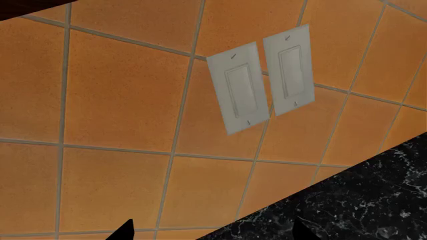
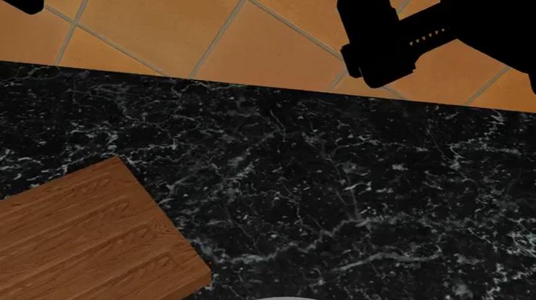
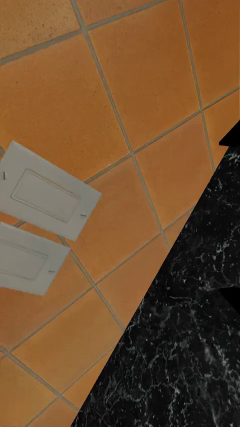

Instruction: Place all breads on the cutting board.

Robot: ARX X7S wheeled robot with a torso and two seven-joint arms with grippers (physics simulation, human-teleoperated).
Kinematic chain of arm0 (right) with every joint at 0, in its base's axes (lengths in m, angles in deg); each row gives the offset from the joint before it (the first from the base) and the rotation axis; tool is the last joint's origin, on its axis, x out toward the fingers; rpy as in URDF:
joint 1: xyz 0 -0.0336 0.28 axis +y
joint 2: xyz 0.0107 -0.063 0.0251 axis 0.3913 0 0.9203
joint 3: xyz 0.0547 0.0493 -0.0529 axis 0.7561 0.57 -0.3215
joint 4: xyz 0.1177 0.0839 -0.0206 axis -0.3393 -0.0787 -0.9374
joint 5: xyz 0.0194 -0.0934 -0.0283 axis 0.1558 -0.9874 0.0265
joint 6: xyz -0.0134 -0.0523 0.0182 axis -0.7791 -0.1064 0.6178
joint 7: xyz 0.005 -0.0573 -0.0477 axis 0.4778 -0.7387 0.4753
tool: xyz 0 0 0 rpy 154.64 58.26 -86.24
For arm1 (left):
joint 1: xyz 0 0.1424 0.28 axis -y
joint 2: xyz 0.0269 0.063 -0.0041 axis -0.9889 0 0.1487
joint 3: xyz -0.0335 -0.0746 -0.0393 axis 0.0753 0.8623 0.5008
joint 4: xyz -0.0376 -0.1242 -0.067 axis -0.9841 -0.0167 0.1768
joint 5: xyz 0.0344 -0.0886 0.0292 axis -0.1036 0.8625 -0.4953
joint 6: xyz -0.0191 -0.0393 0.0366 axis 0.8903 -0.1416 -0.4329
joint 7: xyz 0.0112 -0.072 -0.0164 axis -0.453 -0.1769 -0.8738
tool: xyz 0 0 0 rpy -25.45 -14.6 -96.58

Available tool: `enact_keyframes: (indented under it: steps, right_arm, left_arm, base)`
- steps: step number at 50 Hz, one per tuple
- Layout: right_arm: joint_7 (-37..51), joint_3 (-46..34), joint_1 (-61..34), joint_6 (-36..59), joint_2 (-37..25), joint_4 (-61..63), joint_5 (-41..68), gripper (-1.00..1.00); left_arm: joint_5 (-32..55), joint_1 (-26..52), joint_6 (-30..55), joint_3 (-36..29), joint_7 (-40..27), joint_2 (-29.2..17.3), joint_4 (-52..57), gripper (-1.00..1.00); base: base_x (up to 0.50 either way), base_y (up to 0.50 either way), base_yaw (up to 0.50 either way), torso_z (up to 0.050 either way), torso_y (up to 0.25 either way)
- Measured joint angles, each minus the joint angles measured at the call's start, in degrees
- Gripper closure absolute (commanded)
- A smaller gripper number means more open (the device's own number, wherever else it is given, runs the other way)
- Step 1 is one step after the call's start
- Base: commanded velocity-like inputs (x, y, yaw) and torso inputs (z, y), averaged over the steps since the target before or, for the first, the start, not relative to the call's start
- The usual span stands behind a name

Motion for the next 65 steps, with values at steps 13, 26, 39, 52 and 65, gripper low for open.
enact_keyframes:
  steps: [13, 26, 39, 52, 65]
  right_arm:
    - [3.6, 2.1, 0.9, 1.5, -2.7, 1.3, 3.7, -1.00]
    - [23.6, 7.6, 0.5, 6.2, -10.5, -2.5, 26.2, -1.00]
    - [41.7, 2.8, -3.0, 8.2, -20.2, -5.1, 48.8, -1.00]
    - [50.2, -4.6, -8.7, 10.4, -31.1, -4.8, 59.9, -1.00]
    - [55.4, -19.1, -22.5, 11.6, -39.3, -5.1, 65.7, -1.00]
  left_arm:
    - [0.0, -0.7, -0.9, -0.4, 0.1, -0.5, 0.2, -1.00]
    - [-0.5, -1.2, -2.3, -1.0, 1.1, -0.5, -0.2, -1.00]
    - [-0.4, -1.7, -3.2, -1.2, 1.4, -0.8, -0.3, -1.00]
    - [-0.5, -2.5, -4.4, -1.6, 1.7, -0.6, -0.3, -1.00]
    - [-1.5, -3.3, -5.7, -2.6, 2.6, -0.6, -0.7, -1.00]
  base:
    - [0.08, 0.00, 0.00, 0.000, 0.000]
    - [0.00, 0.00, 0.00, 0.000, 0.000]
    - [0.00, 0.00, 0.00, 0.000, 0.000]
    - [0.00, 0.00, 0.00, 0.000, 0.000]
    - [0.00, 0.00, 0.00, 0.000, 0.000]
